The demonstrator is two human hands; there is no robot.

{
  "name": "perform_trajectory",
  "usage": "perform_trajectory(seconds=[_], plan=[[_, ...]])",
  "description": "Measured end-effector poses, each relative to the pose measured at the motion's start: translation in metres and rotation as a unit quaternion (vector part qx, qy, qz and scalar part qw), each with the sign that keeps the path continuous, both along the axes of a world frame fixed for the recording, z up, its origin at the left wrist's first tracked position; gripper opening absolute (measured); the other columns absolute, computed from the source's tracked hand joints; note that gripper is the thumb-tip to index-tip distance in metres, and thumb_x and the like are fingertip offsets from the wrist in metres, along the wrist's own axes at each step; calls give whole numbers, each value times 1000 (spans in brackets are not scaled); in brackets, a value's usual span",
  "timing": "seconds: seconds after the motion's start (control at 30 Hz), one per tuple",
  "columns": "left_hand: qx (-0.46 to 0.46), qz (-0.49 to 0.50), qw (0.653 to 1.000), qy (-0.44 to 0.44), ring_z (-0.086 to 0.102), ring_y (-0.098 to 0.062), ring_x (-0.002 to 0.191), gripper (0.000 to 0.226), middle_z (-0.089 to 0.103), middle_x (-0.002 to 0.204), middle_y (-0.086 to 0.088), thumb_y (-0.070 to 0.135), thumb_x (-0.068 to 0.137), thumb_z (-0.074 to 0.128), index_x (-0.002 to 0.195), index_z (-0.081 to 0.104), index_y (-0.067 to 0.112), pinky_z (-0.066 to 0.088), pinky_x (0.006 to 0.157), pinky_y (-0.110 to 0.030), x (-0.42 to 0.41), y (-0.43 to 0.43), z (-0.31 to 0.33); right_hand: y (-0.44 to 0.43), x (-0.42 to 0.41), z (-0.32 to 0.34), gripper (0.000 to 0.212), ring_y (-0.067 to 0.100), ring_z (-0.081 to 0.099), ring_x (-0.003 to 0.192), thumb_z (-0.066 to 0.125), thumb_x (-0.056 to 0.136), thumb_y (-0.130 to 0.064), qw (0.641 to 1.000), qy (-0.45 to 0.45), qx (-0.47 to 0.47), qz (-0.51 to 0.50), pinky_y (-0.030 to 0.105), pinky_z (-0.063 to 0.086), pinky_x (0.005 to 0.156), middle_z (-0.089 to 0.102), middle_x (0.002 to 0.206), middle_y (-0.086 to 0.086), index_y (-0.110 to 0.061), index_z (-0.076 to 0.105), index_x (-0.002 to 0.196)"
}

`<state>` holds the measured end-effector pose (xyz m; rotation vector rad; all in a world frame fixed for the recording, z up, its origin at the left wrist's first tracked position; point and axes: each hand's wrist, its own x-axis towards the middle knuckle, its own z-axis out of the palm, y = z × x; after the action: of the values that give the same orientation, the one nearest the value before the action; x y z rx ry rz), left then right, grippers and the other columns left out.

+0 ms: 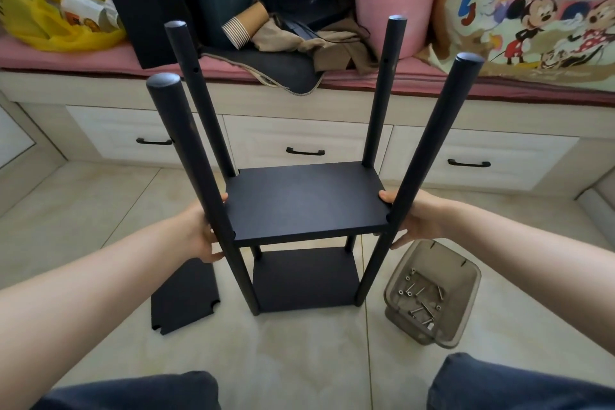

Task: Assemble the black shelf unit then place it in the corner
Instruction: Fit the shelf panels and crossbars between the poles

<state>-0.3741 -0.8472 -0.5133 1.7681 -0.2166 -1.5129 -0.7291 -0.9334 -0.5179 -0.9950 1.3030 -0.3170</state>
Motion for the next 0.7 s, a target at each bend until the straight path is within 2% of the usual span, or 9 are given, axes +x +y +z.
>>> perform_trajectory(seconds=[0.13,0.23,0.3,0.37,0.47,0.53,0.57,0.63,0.7], plan=[[-27,-5,999,-19,61,-30,90,30,61,101,-12,38,105,46,98,58,12,46,93,-46,0,4,-1,4,1,-2,42,40,67,101,51,102,-35,1000,-8,-20,-9,63,52,86,61,120,26,-3,49,130],[8,-11,997,-71,62,-31,97,34,67,102,-12,38,104,46,93,62,10,43,105,-51,-1,10,-5,7,2,-2,37,41,66,101,48,103,-34,999,-12,-35,-12,66,50,90,61,114,23,-4,49,126],[37,-12,994,-99,63,-30,106,33,68,115,-11,35,105,46,108,66,9,44,106,-50,-2,15,-10,9,3,-4,36,44,64,106,49,104,-32,999,-10,-43,-27,70,47,91,58,115,24,-4,49,127],[60,-5,992,-110,64,-31,106,37,67,124,-11,32,106,43,128,61,8,48,100,-47,-4,21,-13,12,5,-6,35,48,61,111,49,104,-30,998,-8,-49,-49,73,45,90,55,115,24,-3,49,127],[52,-29,993,-102,67,-30,91,41,69,116,-13,31,107,38,134,56,5,49,93,-47,-13,26,-20,23,20,-7,21,45,66,101,46,105,-26,993,-13,-68,-92,70,51,78,58,102,20,-6,54,107],[36,-50,995,-76,67,-30,89,45,67,120,-15,31,108,34,140,50,3,48,92,-46,-27,27,-24,34,35,-11,20,42,68,94,40,107,-21,990,-8,-84,-114,71,52,76,61,93,15,-8,55,100],[22,-60,996,-61,66,-30,90,45,66,121,-15,30,109,34,142,47,2,48,92,-45,-36,27,-25,39,43,-15,21,41,68,96,38,107,-21,989,-6,-86,-120,71,53,77,62,96,15,-8,55,105],[-17,-79,996,-31,66,-29,94,43,67,110,-14,27,109,37,141,48,1,49,94,-44,-53,25,-22,51,58,-23,30,41,64,107,40,106,-29,988,-9,-76,-136,67,54,78,62,115,18,-7,49,126],[-54,-96,994,-8,66,-28,98,40,68,105,-13,27,107,44,136,51,0,49,97,-43,-67,22,-16,61,70,-27,38,40,62,108,46,104,-36,986,-33,-60,-154,62,57,75,59,126,19,-9,43,131]])
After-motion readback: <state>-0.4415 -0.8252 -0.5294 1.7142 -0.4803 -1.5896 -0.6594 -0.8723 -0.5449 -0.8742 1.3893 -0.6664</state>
